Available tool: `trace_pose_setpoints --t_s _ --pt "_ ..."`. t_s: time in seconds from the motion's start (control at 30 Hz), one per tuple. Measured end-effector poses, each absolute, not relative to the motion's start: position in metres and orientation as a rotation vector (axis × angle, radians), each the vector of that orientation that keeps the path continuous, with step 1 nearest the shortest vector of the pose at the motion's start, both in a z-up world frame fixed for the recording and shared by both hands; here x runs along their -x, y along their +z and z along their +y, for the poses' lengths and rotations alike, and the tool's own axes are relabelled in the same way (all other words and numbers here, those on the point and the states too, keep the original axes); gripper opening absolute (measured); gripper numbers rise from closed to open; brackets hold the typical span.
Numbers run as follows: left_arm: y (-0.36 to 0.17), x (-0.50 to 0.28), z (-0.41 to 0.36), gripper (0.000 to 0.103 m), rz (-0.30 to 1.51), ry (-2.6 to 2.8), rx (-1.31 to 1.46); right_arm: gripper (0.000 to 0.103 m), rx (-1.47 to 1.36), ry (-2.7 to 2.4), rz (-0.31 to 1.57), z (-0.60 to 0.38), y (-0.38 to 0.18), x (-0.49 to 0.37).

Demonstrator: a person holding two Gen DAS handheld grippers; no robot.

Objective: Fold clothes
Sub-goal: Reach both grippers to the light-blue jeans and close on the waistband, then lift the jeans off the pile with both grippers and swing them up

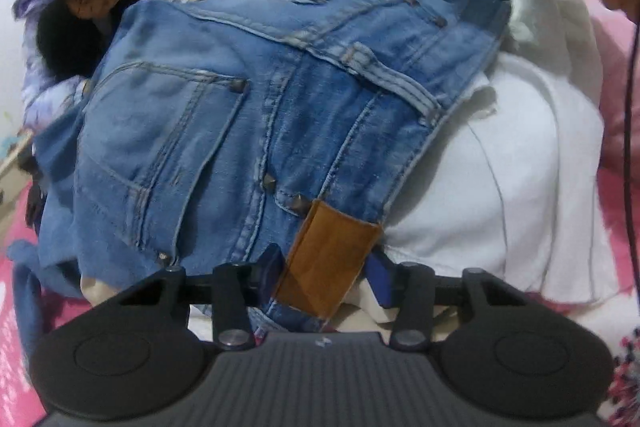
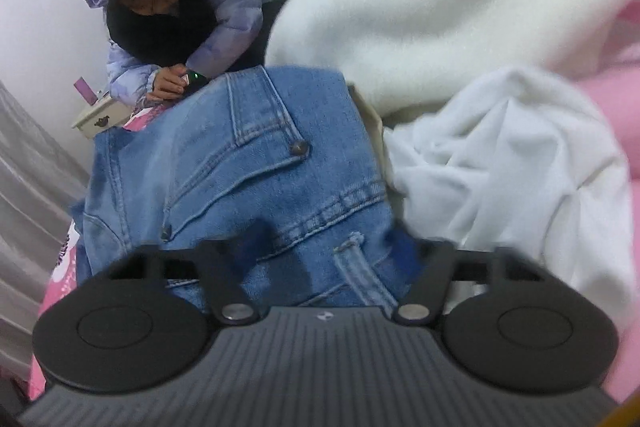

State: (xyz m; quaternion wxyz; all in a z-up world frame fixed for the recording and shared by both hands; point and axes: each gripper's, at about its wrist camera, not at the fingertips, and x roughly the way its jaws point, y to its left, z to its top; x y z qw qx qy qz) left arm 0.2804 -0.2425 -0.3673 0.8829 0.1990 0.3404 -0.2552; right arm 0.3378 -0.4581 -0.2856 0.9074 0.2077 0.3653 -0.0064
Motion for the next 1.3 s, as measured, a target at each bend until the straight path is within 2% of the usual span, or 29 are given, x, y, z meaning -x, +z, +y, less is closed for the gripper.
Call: trace_pose_setpoints --t_s 0.07,0.13,0.2,0.33,0.4,0.43,0.47,0.53,0.67,0.7,0.77,0.83,0.87,0.9,0.97,1.07,1.13,1.3 --pt "-0.358 -0.269 -0.224 0.049 0.710 -0.529 -0.348 0.019 -0.456 0.005 0.719 -0.463 -0.273 -0.325" --pt "-0.349 -0.258 -0.204 0.056 0.712 -0.526 -0.282 0.019 -0.471 0.056 0.705 -0.468 -0.271 -0.319" --pt "-0.354 -0.259 -0.190 0.060 0.749 -0.497 -0.229 0.022 -0.476 0.082 0.725 -0.473 -0.276 -0.322" --pt "-0.381 -0.281 -0.182 0.058 0.821 -0.436 -0.240 0.026 -0.568 0.087 0.756 -0.482 -0.296 -0.337" --pt "-0.387 -0.292 -0.166 0.059 0.863 -0.437 -0.111 0.030 -0.617 0.108 0.756 -0.483 -0.303 -0.342" --pt "-0.389 -0.297 -0.157 0.064 0.883 -0.438 -0.036 0.028 -0.631 0.132 0.745 -0.483 -0.301 -0.340" --pt "-0.392 -0.302 -0.148 0.073 0.902 -0.440 0.038 0.022 -0.651 0.164 0.722 -0.483 -0.297 -0.338" --pt "-0.396 -0.312 -0.131 0.084 0.938 -0.441 0.188 0.019 -0.720 0.251 0.657 -0.489 -0.290 -0.324" --pt "-0.410 -0.336 -0.102 0.085 1.002 -0.448 0.461 0.019 -0.794 0.285 0.627 -0.502 -0.296 -0.318" --pt "-0.418 -0.346 -0.102 0.083 1.018 -0.459 0.500 0.021 -0.803 0.269 0.638 -0.503 -0.302 -0.322" --pt "-0.414 -0.343 -0.097 0.069 1.016 -0.467 0.515 0.022 -0.844 0.236 0.661 -0.505 -0.318 -0.331" --pt "-0.407 -0.337 -0.091 0.060 1.010 -0.472 0.522 0.023 -0.913 0.217 0.670 -0.505 -0.334 -0.339" --pt "-0.403 -0.334 -0.089 0.049 1.006 -0.475 0.526 0.023 -0.926 0.219 0.665 -0.504 -0.337 -0.341" --pt "-0.399 -0.331 -0.086 0.043 1.003 -0.478 0.529 0.021 -0.932 0.224 0.659 -0.501 -0.337 -0.341" --pt "-0.392 -0.324 -0.080 0.022 0.997 -0.483 0.536 0.017 -0.938 0.263 0.630 -0.497 -0.328 -0.332" --pt "-0.381 -0.315 -0.072 0.011 0.988 -0.491 0.546 0.014 -0.965 0.367 0.565 -0.493 -0.306 -0.308" --pt "-0.374 -0.309 -0.066 0.008 0.981 -0.497 0.553 0.012 -0.963 0.442 0.538 -0.485 -0.290 -0.294" --pt "-0.314 -0.243 -0.024 0.006 0.952 -0.586 0.585 0.012 -0.945 0.641 0.556 -0.436 -0.251 -0.252"
